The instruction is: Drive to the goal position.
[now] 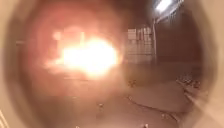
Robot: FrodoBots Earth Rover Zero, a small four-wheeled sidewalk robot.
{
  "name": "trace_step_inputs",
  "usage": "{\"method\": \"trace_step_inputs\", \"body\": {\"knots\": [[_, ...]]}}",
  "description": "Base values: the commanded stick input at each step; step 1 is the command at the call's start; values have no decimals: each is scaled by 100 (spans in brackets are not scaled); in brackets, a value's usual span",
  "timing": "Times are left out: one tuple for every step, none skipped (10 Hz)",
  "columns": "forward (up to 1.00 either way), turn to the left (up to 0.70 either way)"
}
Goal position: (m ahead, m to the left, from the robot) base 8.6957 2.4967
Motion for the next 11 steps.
{"method": "trace_step_inputs", "body": {"knots": [[70, 0], [70, 0], [70, 16], [70, 34], [70, 24], [70, 0], [70, 0], [70, 0], [70, 0], [70, 0], [70, 0]]}}
